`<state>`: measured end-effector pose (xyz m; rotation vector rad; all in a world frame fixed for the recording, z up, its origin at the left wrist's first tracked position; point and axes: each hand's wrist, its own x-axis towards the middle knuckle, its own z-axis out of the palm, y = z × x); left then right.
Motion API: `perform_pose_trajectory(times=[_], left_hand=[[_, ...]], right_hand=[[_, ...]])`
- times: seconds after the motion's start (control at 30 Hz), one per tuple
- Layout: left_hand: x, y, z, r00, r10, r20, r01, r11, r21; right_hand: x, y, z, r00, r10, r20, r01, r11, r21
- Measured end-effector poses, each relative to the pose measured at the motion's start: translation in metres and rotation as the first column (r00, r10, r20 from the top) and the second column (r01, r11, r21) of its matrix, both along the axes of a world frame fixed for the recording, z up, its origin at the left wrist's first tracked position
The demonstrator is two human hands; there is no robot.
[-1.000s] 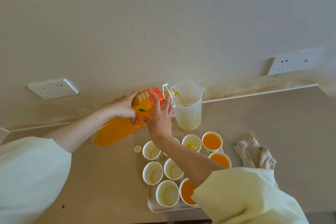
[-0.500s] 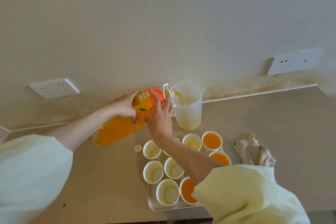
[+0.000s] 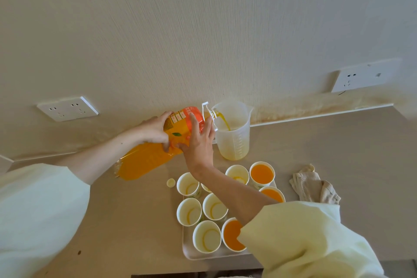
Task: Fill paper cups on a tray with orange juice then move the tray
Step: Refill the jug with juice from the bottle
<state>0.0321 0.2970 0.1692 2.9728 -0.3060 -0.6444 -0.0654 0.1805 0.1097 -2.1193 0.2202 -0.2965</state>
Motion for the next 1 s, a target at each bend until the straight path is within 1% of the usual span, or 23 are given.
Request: perform_pose_trajectory(times=[1.0], left_hand=[[-0.0033, -0.0017, 0.0014, 1.000, 0.021, 0.009, -0.021, 0.999, 0.032]], right_hand=[[-0.0020, -0.0030, -0.0001, 1.000, 0.021, 0.005, -0.021, 1.000, 0.017]])
